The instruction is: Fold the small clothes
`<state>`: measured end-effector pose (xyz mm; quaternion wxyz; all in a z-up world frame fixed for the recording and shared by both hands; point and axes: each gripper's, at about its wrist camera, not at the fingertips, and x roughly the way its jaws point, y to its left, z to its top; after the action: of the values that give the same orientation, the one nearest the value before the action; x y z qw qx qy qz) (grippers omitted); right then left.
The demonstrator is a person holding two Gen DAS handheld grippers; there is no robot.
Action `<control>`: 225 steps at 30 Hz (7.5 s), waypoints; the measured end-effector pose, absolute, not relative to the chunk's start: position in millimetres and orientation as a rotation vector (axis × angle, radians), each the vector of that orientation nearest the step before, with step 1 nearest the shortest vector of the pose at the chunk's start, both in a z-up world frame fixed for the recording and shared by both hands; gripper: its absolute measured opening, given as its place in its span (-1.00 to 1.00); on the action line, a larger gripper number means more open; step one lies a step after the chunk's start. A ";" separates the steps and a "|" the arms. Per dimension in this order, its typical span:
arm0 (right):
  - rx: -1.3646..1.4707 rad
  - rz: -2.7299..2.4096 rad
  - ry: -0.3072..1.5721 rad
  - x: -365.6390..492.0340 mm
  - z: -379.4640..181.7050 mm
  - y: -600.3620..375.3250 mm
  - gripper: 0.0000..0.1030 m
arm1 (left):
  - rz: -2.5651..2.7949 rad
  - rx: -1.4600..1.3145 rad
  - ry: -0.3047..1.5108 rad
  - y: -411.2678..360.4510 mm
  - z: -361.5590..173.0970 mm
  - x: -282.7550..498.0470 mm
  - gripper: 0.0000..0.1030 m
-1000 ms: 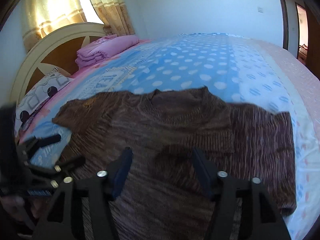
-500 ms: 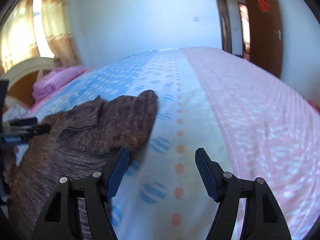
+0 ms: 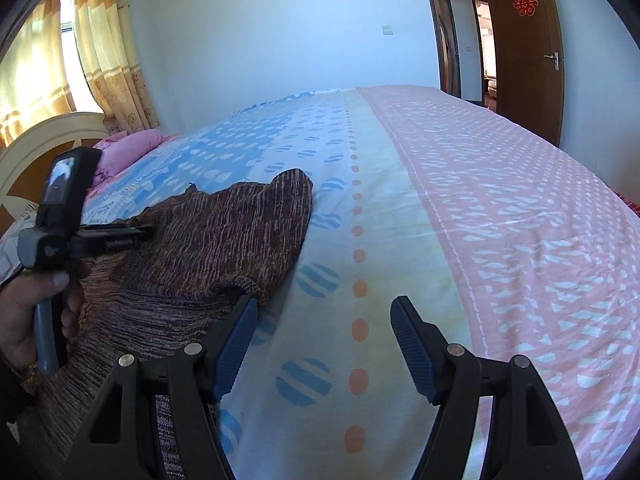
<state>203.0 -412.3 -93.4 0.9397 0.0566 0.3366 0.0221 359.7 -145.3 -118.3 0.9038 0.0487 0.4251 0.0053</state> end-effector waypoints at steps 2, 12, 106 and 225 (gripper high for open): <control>0.112 0.036 0.708 205.9 -96.6 -411.4 0.36 | -0.090 0.053 0.924 -142.1 -122.6 353.8 0.14; 0.118 0.010 0.725 206.5 -100.5 -412.2 0.39 | -0.211 0.056 0.929 -161.9 -117.4 326.3 -0.82; -0.402 0.372 0.787 238.2 -131.0 -127.0 0.16 | 0.376 -0.352 0.883 249.3 -141.4 307.6 -0.78; 0.074 0.197 0.819 288.8 -68.1 -217.3 0.24 | 0.366 0.013 0.840 84.6 -139.0 291.9 1.00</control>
<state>288.8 -217.3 -68.1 0.9119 0.0357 0.3975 0.0954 291.9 84.6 -139.0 0.8969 0.0062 0.4054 0.1765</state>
